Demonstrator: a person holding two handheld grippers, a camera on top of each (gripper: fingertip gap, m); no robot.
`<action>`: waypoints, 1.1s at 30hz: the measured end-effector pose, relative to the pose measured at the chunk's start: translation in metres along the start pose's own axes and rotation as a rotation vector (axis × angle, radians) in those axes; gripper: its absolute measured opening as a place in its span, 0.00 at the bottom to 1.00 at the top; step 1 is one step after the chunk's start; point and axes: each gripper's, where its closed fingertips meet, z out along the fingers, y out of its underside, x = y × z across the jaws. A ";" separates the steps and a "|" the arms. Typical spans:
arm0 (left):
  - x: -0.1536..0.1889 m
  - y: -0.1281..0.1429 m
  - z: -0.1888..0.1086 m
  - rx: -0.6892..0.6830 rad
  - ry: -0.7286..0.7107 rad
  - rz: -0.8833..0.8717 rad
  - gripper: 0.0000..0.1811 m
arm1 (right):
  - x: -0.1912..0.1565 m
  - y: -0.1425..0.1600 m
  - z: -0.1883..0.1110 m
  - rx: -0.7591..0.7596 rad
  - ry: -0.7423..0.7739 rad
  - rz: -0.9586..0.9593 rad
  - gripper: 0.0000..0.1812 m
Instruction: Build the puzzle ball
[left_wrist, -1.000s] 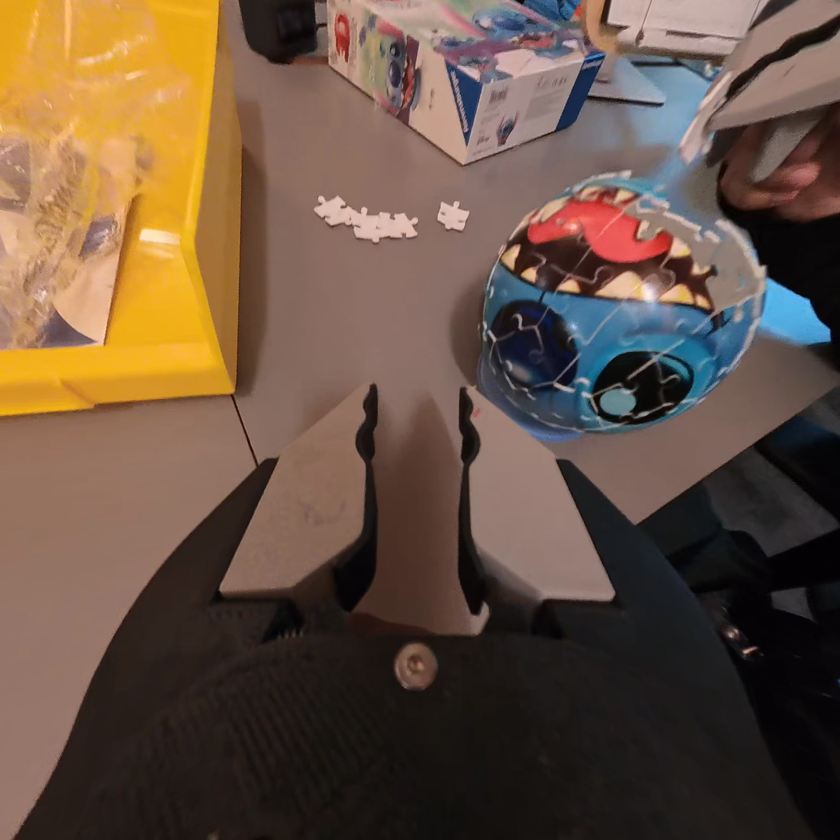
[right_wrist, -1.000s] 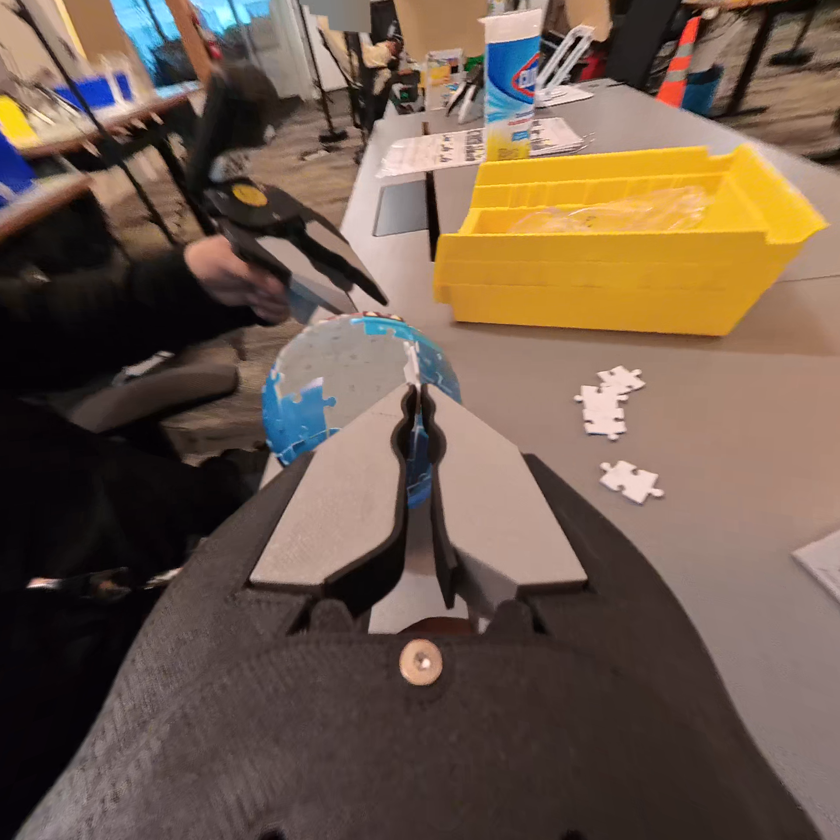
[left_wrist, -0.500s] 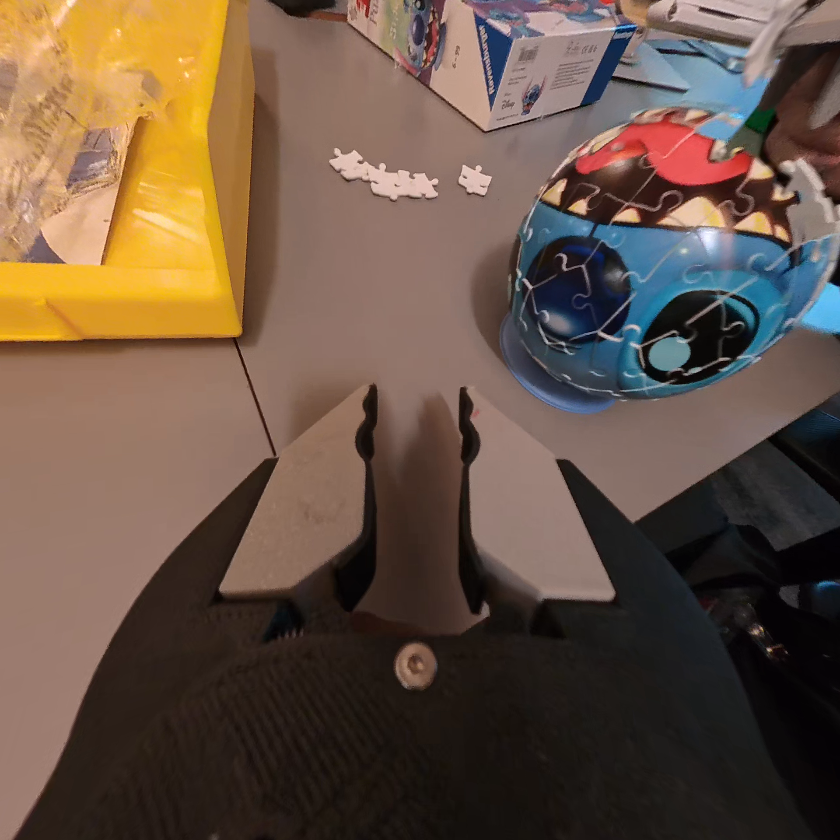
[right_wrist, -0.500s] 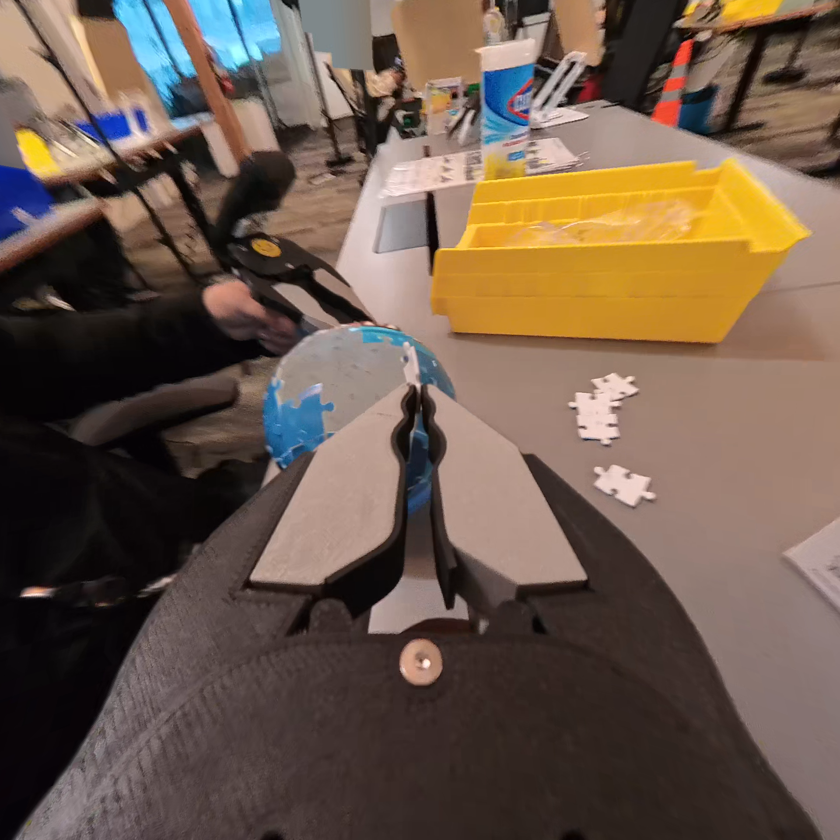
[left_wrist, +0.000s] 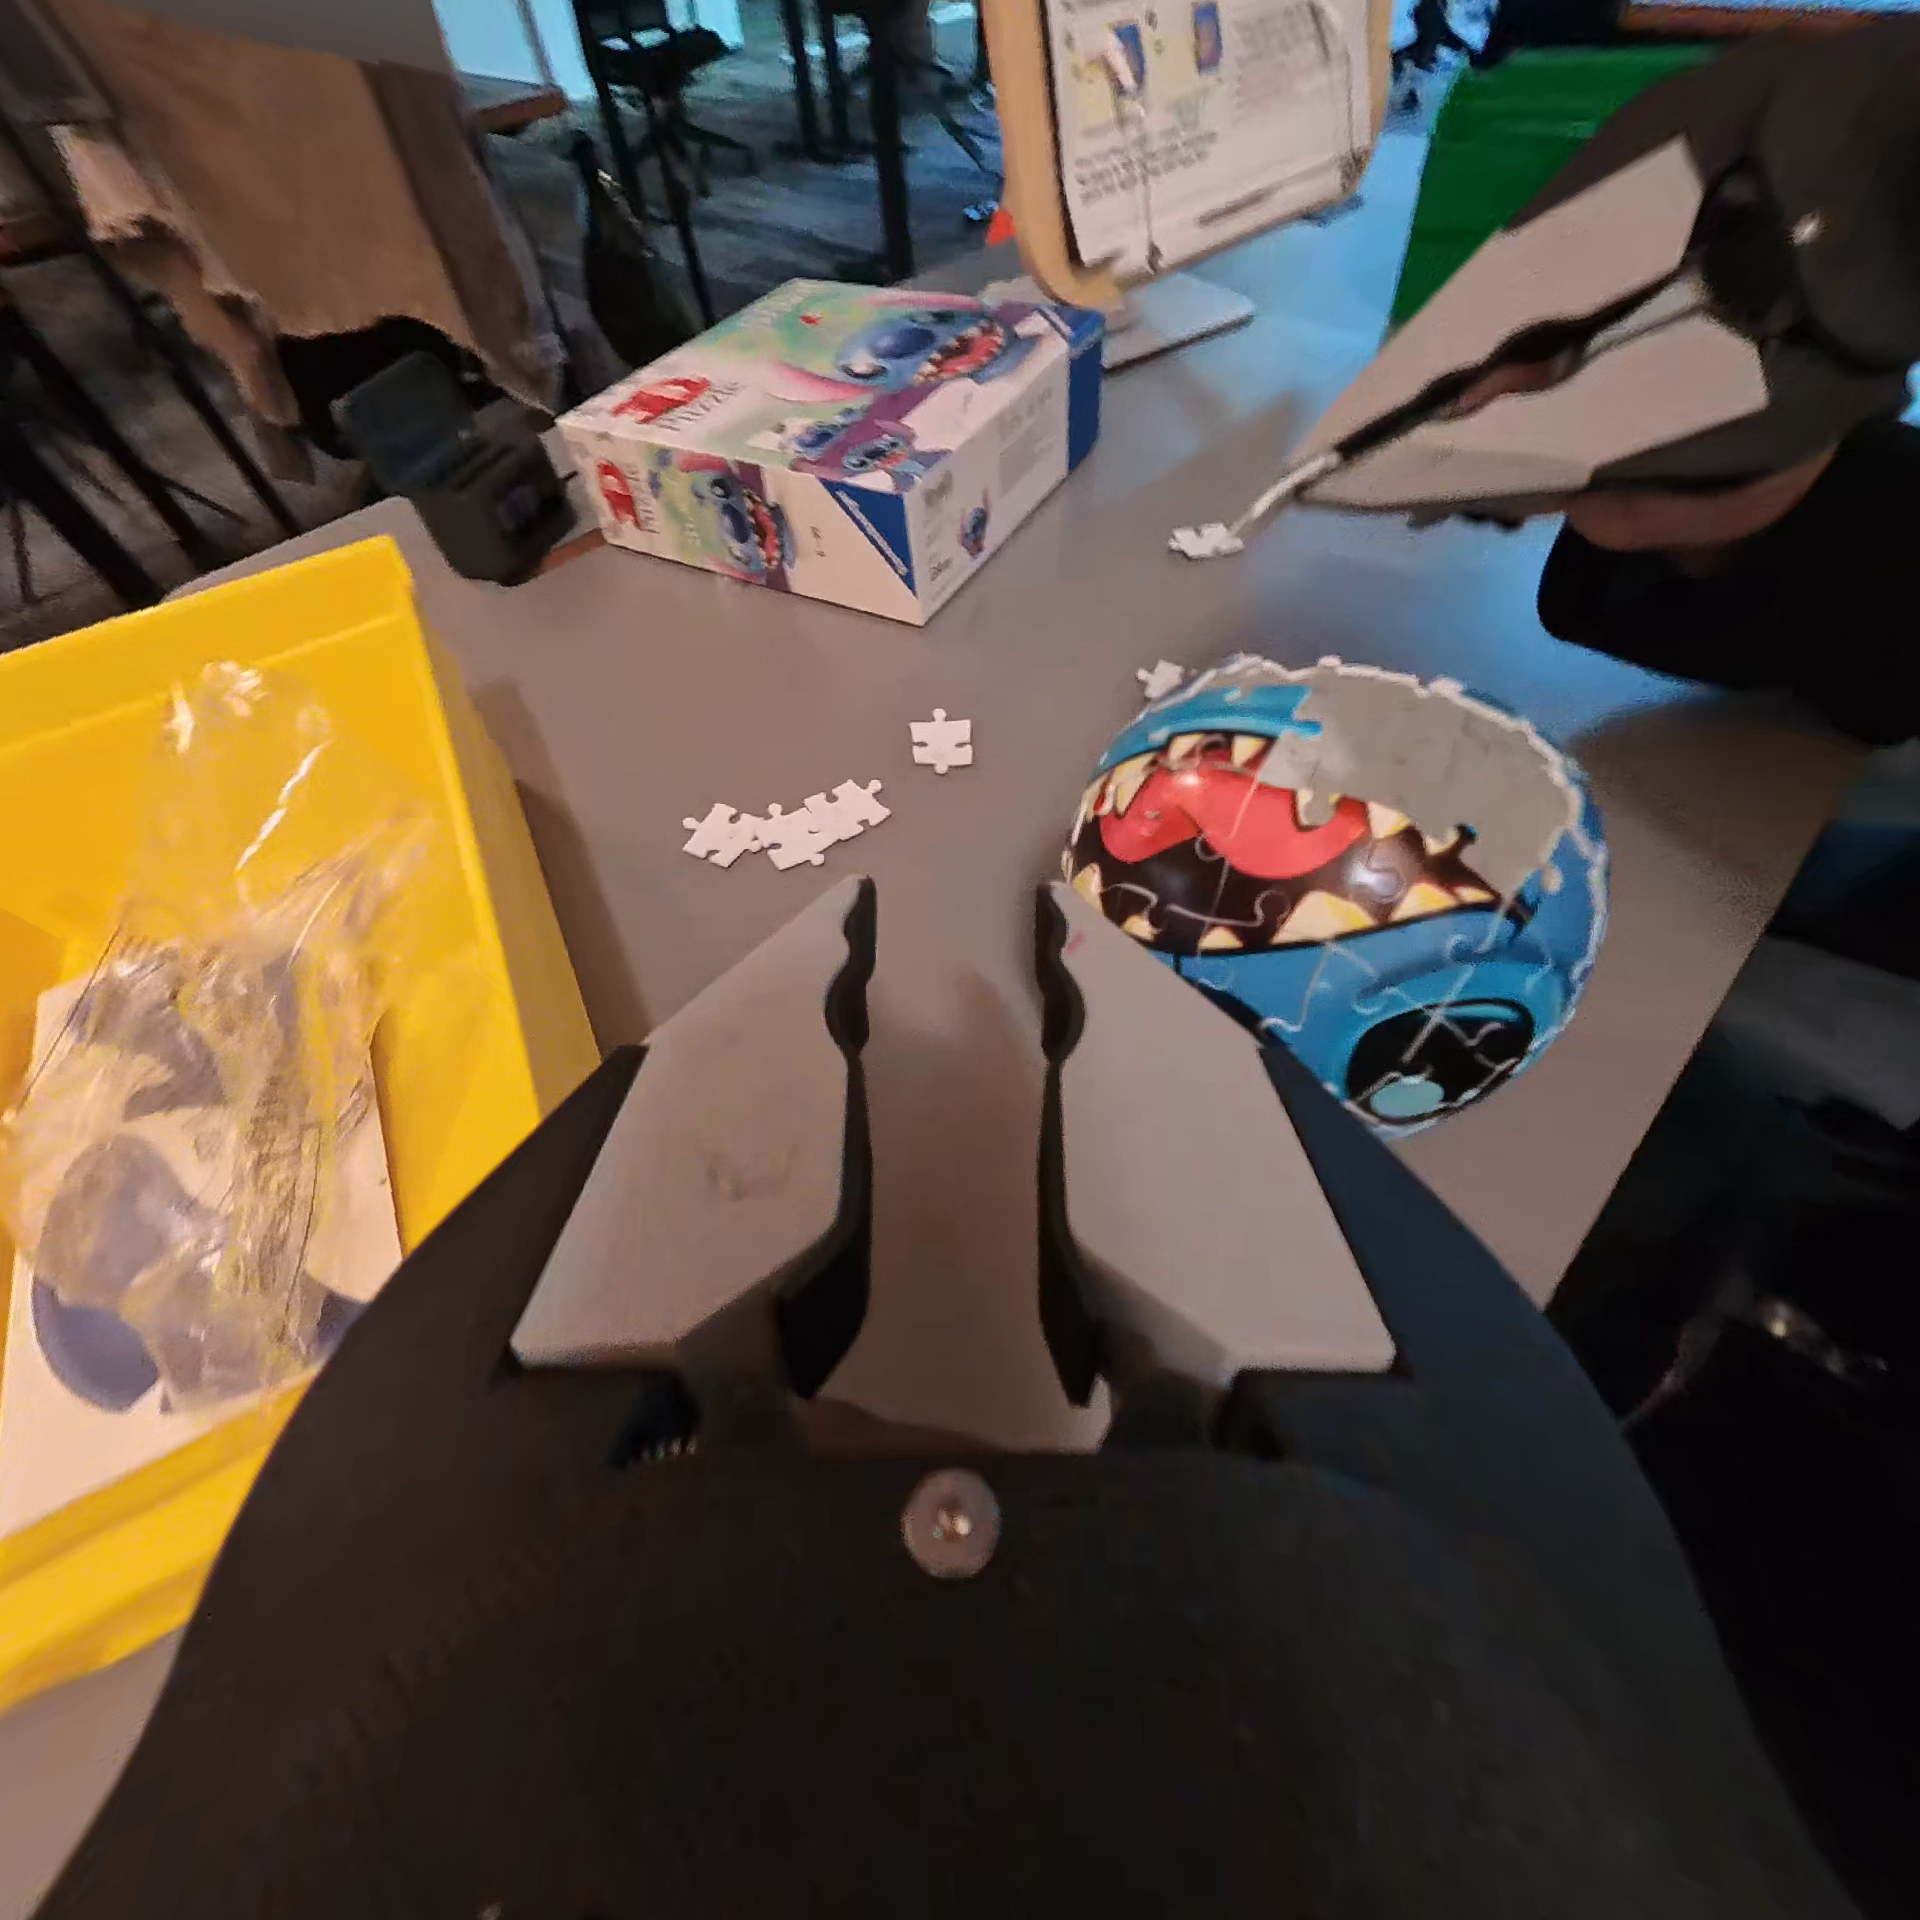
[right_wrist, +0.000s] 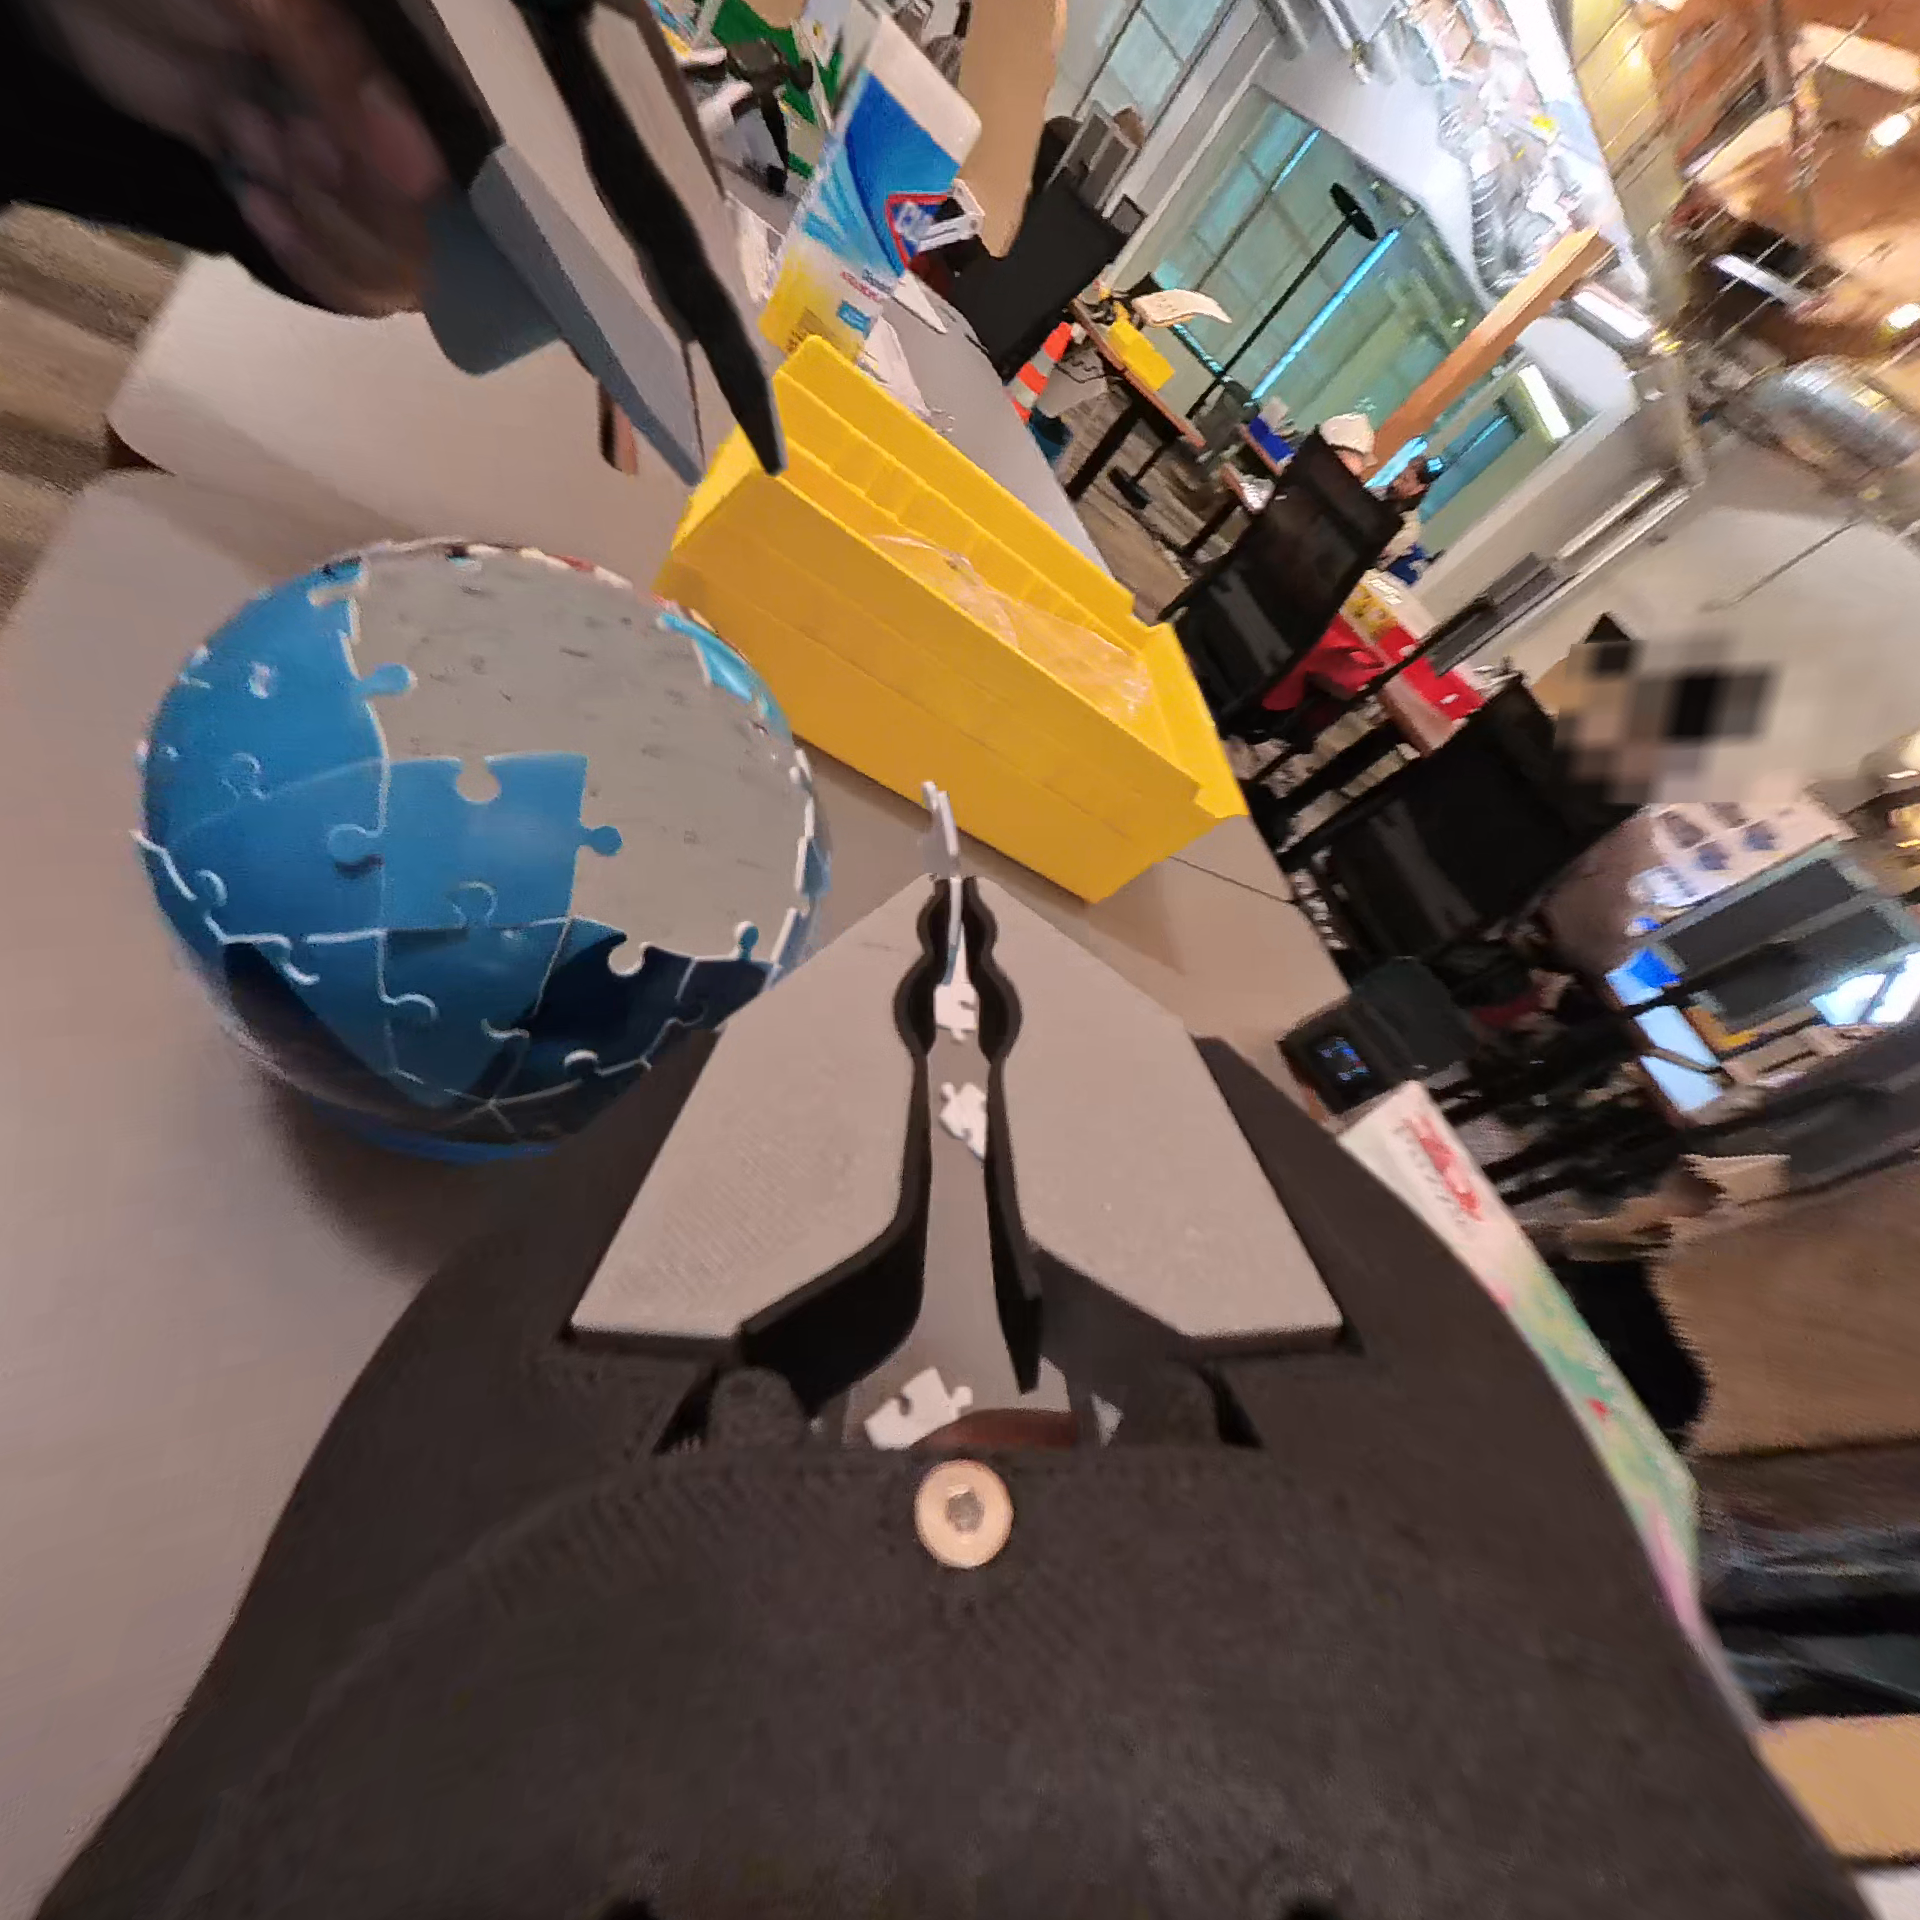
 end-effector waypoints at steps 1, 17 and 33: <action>-0.001 0.003 0.006 -0.025 0.018 0.025 0.16 | 0.002 0.000 -0.001 -0.002 0.025 -0.030 0.00; 0.043 0.023 0.004 0.083 0.795 0.136 0.50 | 0.006 -0.035 0.008 0.090 -0.155 -0.087 0.00; 0.069 0.050 0.023 0.030 0.800 0.198 0.58 | -0.019 -0.020 0.026 -0.058 -0.193 -0.334 0.00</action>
